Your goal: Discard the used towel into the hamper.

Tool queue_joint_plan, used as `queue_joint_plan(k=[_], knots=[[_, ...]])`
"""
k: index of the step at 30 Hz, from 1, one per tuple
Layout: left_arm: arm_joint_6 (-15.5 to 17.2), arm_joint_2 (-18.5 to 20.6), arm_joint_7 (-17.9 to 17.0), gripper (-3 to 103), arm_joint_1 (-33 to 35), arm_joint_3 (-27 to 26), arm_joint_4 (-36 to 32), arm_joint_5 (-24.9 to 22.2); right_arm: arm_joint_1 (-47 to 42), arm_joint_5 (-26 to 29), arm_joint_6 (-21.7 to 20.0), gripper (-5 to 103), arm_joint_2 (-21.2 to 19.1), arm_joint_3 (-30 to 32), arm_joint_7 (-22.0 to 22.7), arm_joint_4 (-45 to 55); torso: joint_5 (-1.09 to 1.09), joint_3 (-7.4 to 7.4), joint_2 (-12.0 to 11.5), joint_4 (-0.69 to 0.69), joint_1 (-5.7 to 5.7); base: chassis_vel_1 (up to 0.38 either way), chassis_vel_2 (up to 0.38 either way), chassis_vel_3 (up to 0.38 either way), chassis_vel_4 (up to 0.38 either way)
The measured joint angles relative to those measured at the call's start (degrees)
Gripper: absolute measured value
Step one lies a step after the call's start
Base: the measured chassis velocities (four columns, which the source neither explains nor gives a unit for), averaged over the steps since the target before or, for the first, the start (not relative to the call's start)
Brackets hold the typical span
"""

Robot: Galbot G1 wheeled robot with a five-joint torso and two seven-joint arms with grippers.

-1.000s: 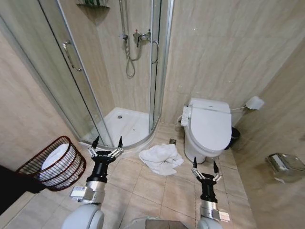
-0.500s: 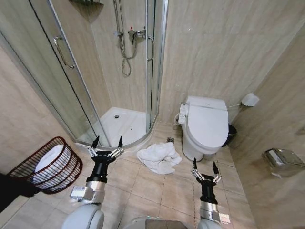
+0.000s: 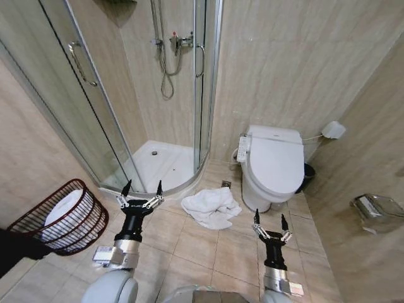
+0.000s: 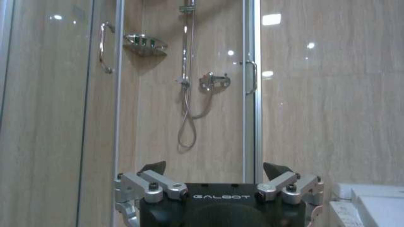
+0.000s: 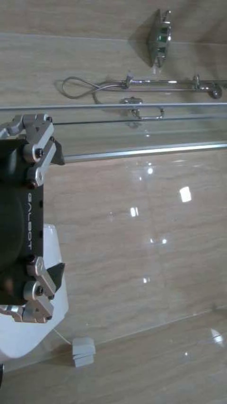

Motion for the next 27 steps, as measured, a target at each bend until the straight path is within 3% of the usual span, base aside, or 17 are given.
queue_joint_plan(k=[19, 27], knots=[[0.00, 0.00, 0.00, 100, 0.00, -0.01, 0.00, 0.00, -0.72, 0.49, -1.25, 100, -0.36, 0.01, -0.48, -0.44, 0.00, -3.06, -4.88, 0.00, -1.82, 0.000, 0.000, 0.000, 0.000], [0.00, 0.00, 0.00, 100, 0.00, 0.00, 0.00, 0.00, -0.85, 0.66, -1.13, 100, -0.47, 0.11, -0.65, -0.55, 0.00, -3.70, -6.00, 0.00, -2.30, 0.000, 0.000, 0.000, 0.000]])
